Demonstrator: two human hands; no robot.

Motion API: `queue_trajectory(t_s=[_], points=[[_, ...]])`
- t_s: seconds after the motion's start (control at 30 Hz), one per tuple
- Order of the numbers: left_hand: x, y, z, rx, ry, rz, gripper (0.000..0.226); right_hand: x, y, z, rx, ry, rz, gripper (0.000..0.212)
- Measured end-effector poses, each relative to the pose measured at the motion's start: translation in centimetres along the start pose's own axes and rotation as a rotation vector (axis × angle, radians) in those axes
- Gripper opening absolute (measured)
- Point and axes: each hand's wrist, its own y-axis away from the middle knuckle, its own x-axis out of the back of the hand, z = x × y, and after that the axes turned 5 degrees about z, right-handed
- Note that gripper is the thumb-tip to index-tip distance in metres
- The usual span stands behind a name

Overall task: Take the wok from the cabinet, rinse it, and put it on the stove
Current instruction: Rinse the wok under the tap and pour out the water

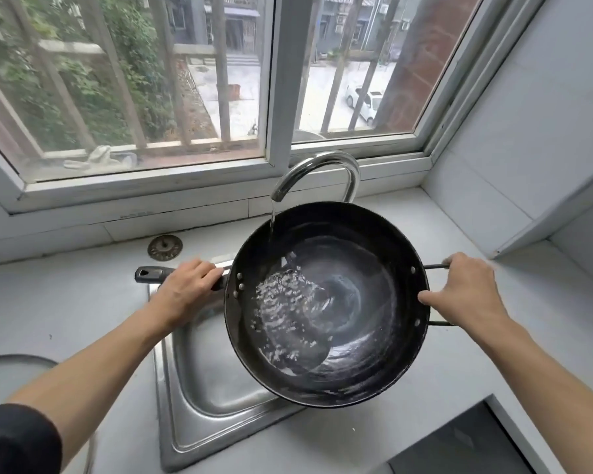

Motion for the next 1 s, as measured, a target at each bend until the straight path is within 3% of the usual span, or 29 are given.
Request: queue_trajectory(t_s=[0.4,0.5,0.63,1.0], points=[[4.3,6.6,-1.3,0.185,-0.090,-0.094,0.029,-3.7,-1.9,-4.9,0.155,-0.156,-0.079,0.060],[5.6,7.7,-1.5,0.246,-0.098,-0.100,0.014,-5.1,-2.5,-6.0,0.193,-0.219,-0.094,0.059],[6.8,8.5,-1.8,0.330,-0.095,-0.100,0.028,-6.6,-3.3,-7.3,0.233,-0.300,-0.088,0.057],[8.4,9.5,-0.8,0.581,-0.118,-0.188,0.023,-10.0,-4.3,-8.9,0.257,-0.385,-0.109,0.053]])
